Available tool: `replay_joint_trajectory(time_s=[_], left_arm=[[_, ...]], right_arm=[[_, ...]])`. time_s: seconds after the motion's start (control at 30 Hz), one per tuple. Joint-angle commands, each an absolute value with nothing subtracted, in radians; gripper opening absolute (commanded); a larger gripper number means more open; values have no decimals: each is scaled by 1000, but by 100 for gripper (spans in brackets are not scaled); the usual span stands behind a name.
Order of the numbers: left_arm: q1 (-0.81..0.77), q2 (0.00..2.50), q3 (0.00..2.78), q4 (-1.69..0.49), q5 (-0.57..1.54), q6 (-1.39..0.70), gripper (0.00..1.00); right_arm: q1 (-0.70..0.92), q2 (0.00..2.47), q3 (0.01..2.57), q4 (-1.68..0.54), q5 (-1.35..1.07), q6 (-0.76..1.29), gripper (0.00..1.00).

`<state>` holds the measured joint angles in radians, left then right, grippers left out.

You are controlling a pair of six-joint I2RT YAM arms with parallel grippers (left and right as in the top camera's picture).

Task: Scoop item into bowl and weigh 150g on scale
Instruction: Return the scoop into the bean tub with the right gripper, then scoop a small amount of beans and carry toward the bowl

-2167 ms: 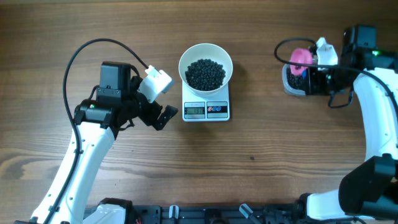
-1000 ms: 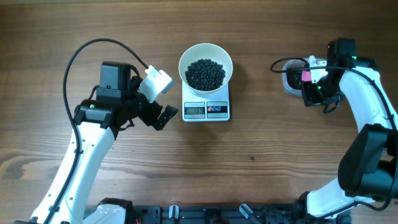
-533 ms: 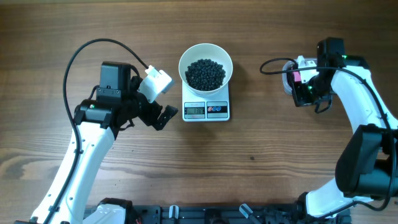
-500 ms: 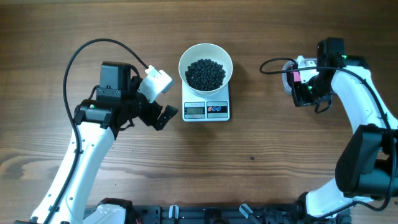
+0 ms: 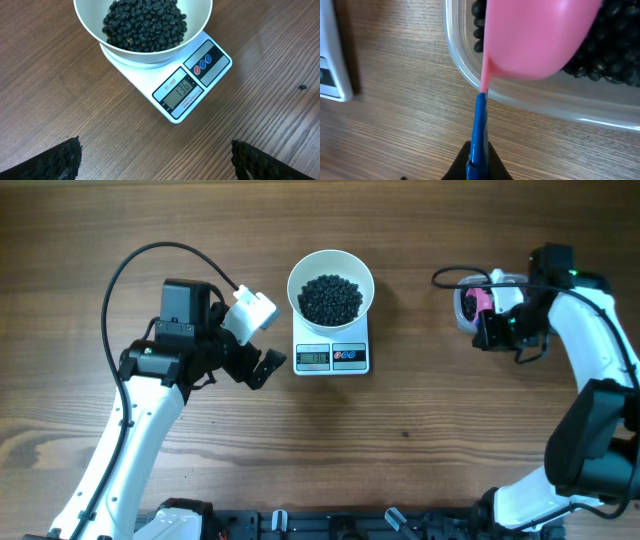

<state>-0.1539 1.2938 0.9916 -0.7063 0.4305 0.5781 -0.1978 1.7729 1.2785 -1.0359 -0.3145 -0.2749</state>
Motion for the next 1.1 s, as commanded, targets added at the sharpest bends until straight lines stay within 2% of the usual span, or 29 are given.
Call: replay_joint_trajectory(time_s=[0.0, 0.57, 1.07], left_arm=[[-149, 1291, 985, -704, 429, 568, 100], [-149, 1291, 985, -704, 428, 568, 100], [-149, 1291, 986, -704, 429, 568, 100]], right_arm=[[-234, 1788, 1269, -1060, -472, -288, 4], [-458, 1788, 1269, -1060, -691, -315, 4], [-476, 1788, 1271, -1069, -918, -393, 4]])
